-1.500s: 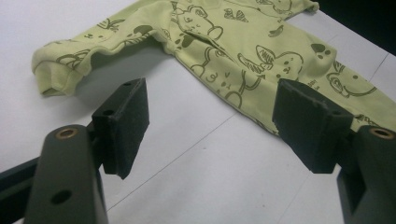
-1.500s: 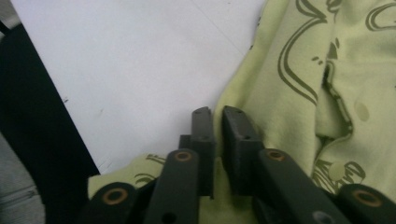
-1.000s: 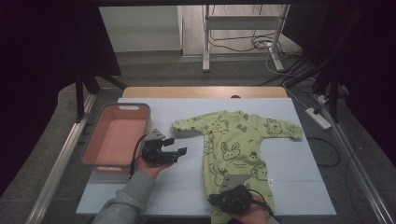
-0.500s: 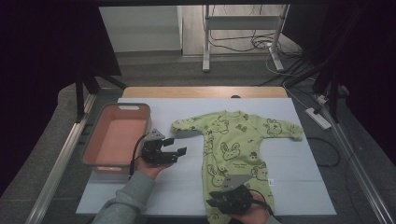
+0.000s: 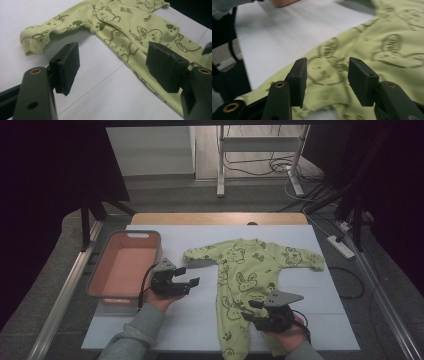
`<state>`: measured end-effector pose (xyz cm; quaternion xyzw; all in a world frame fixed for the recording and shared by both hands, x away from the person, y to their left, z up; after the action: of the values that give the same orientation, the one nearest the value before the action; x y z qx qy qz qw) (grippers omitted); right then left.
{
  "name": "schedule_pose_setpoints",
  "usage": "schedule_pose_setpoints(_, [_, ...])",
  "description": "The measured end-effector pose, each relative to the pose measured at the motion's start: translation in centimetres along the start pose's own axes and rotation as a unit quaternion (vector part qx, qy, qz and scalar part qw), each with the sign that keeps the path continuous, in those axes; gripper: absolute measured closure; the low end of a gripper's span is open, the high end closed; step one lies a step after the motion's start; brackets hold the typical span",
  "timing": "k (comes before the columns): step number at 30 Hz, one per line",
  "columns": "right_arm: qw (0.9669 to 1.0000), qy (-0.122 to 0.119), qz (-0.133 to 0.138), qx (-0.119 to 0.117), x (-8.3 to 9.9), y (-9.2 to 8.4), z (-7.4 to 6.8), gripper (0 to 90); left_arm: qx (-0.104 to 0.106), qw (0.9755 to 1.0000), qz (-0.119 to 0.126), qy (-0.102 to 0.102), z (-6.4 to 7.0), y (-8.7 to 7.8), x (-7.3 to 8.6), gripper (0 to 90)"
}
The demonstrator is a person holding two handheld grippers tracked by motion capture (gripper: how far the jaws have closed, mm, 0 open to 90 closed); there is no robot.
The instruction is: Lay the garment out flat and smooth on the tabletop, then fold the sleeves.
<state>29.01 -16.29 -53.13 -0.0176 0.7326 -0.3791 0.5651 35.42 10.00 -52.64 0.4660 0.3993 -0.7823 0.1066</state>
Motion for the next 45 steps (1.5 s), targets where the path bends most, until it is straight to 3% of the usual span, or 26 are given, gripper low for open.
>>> schedule_pose_setpoints(15, [0.9975, 0.035, 0.044, 0.042, 0.4, -3.7, 4.1, 47.6, -0.005, 1.0, 0.005, 0.005, -0.1, -0.4, -0.1, 27.4])
schedule_pose_setpoints(20, [0.9968, 0.043, 0.047, 0.049, 0.8, -4.4, 5.0, 47.3, -0.005, 1.0, 0.004, 0.006, -0.1, -0.4, -0.1, 27.4])
schedule_pose_setpoints(45, [0.9972, 0.037, 0.043, 0.05, 1.1, -4.4, 5.1, 46.5, -0.011, 0.9998, 0.003, 0.018, 0.1, -0.2, -0.4, 27.2])
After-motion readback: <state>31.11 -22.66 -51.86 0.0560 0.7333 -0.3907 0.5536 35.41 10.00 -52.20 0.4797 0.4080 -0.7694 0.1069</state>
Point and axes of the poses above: each handheld gripper's, and its own axes: y roughly forward along the jaws, x roughly out of its underside, z roughly to its right, the point moved 7 cm from there along y, roughly forward along the jaws
